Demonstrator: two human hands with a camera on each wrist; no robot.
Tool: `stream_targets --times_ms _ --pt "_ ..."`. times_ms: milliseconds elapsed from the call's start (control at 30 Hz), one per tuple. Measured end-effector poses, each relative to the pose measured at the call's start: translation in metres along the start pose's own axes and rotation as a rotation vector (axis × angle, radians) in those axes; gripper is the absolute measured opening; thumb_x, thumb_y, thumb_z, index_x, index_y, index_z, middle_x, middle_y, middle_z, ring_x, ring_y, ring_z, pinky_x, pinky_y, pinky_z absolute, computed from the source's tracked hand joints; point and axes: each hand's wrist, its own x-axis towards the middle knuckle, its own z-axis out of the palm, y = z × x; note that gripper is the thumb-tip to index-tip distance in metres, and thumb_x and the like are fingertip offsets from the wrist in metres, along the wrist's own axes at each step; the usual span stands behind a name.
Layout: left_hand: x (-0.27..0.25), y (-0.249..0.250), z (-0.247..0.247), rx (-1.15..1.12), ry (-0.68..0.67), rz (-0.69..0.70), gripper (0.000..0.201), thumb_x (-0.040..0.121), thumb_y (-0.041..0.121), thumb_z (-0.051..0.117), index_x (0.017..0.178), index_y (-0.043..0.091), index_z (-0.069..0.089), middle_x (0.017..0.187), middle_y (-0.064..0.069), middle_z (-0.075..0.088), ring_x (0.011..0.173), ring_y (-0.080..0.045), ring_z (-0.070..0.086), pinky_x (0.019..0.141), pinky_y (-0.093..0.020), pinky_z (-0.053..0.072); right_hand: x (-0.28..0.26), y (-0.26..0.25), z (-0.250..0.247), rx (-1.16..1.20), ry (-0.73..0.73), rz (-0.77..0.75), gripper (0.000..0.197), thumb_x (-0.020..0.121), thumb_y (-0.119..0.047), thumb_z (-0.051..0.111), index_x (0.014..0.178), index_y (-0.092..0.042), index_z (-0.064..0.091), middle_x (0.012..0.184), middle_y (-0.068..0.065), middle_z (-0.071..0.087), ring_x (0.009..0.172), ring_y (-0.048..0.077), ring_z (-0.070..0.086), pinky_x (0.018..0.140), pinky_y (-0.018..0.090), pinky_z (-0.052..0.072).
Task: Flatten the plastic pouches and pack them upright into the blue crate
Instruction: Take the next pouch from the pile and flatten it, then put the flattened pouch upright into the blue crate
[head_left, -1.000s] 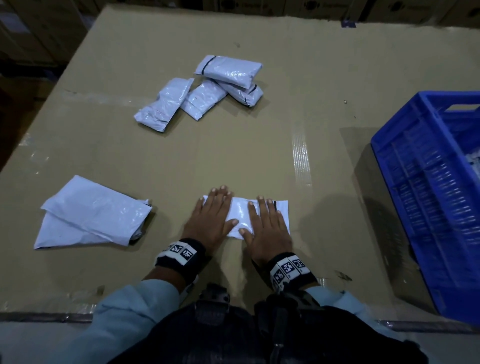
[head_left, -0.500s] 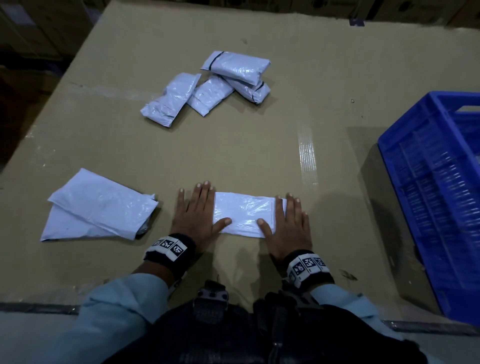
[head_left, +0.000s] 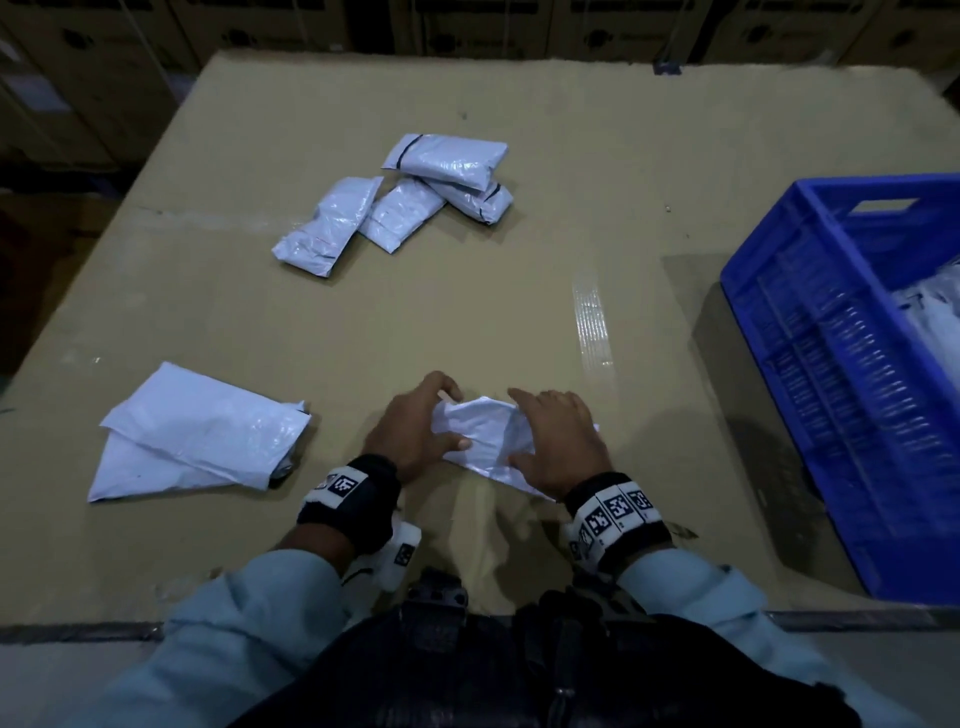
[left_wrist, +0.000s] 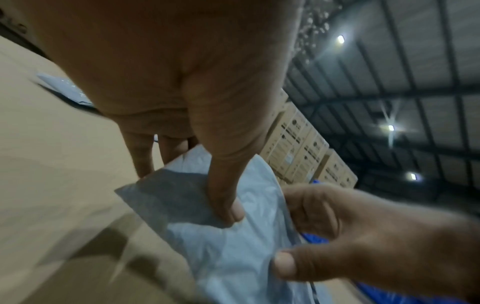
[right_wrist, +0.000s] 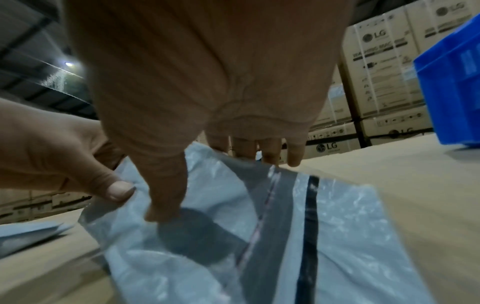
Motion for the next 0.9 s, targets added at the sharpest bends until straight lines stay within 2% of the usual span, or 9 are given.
stream_targets --times_ms 33,67,167,300,400,567,667,800,900 --pt "0.0 0.008 -0.003 -0.062 -0.001 0.011 0.053 0.073 0.02 0.089 0.11 0.024 0.052 0.059 0.009 0.054 0.051 -0.003 0.046 0.05 -0.015 0.034 -0.002 0.001 -0.004 0.022 0.028 0.004 0.065 0.075 -0.048 0.079 0.131 -0.021 0.061 0.115 0.004 0.068 0.112 0.029 0.06 0.104 0.042 0.041" --pt "-0.001 0.019 -0.004 -0.088 -0.008 0.028 0.056 0.072 0.018 0.09 0.113 0.024 0.052 0.057 0.009 0.055 0.049 -0.004 0.045 0.048 -0.014 0.031 -0.008 0.004 -0.011 0.054 0.049 0.019 0.054 0.075 -0.052 0.077 0.118 -0.021 0.066 0.105 0.003 0.07 0.101 0.028 0.063 0.094 0.041 0.046" --pt "-0.003 0.053 -0.003 -0.109 -0.017 0.079 0.061 0.072 0.017 0.091 0.118 0.028 0.052 0.065 0.005 0.063 0.054 -0.009 0.049 0.05 -0.016 0.037 -0.029 0.015 -0.03 0.142 0.101 0.046 0.039 0.081 -0.046 0.075 0.101 -0.014 0.066 0.095 0.005 0.069 0.088 0.029 0.063 0.079 0.04 0.05" --pt "0.002 0.102 0.004 -0.154 -0.027 0.154 0.064 0.072 0.018 0.091 0.122 0.033 0.053 0.079 -0.004 0.073 0.074 -0.028 0.065 0.064 -0.037 0.056 -0.057 0.027 -0.064 -0.013 0.296 0.069 0.03 0.079 -0.039 0.078 0.077 -0.021 0.055 0.075 0.0 0.061 0.072 0.031 0.06 0.067 0.039 0.043" --pt "0.008 0.149 0.012 -0.119 -0.047 0.196 0.062 0.071 0.015 0.091 0.119 0.034 0.055 0.082 -0.002 0.074 0.077 -0.029 0.069 0.068 -0.047 0.059 -0.079 0.042 -0.095 0.002 0.341 0.13 0.024 0.079 -0.032 0.073 0.079 -0.019 0.053 0.076 0.001 0.062 0.074 0.032 0.06 0.066 0.04 0.046" --pt "0.014 0.226 0.032 -0.054 -0.096 0.304 0.062 0.069 0.024 0.092 0.118 0.033 0.056 0.089 0.003 0.077 0.083 -0.027 0.072 0.071 -0.051 0.06 -0.122 0.074 -0.156 -0.016 0.366 0.174 0.03 0.086 -0.037 0.066 0.081 -0.022 0.04 0.08 0.005 0.065 0.077 0.034 0.062 0.059 0.037 0.04" --pt "0.017 0.274 0.044 -0.045 -0.052 0.375 0.062 0.069 0.026 0.093 0.118 0.033 0.056 0.09 0.005 0.077 0.083 -0.024 0.072 0.072 -0.047 0.06 -0.146 0.093 -0.192 -0.056 0.466 0.189 0.025 0.088 -0.037 0.068 0.088 -0.022 0.048 0.086 0.006 0.068 0.081 0.036 0.064 0.062 0.037 0.038" --pt "0.029 0.334 0.058 -0.03 -0.002 0.484 0.062 0.068 0.026 0.093 0.117 0.035 0.056 0.093 0.009 0.075 0.085 -0.018 0.069 0.072 -0.038 0.058 -0.162 0.12 -0.23 -0.111 0.585 0.203 0.028 0.084 -0.035 0.071 0.103 -0.022 0.055 0.082 0.006 0.069 0.079 0.036 0.066 0.061 0.039 0.041" --pt "0.045 0.368 0.068 -0.058 0.006 0.556 0.062 0.067 0.022 0.094 0.117 0.033 0.059 0.093 0.01 0.074 0.084 -0.012 0.068 0.07 -0.029 0.054 -0.166 0.14 -0.251 -0.101 0.653 0.245 0.025 0.083 -0.033 0.068 0.102 -0.022 0.056 0.079 0.005 0.067 0.077 0.035 0.064 0.06 0.039 0.038"
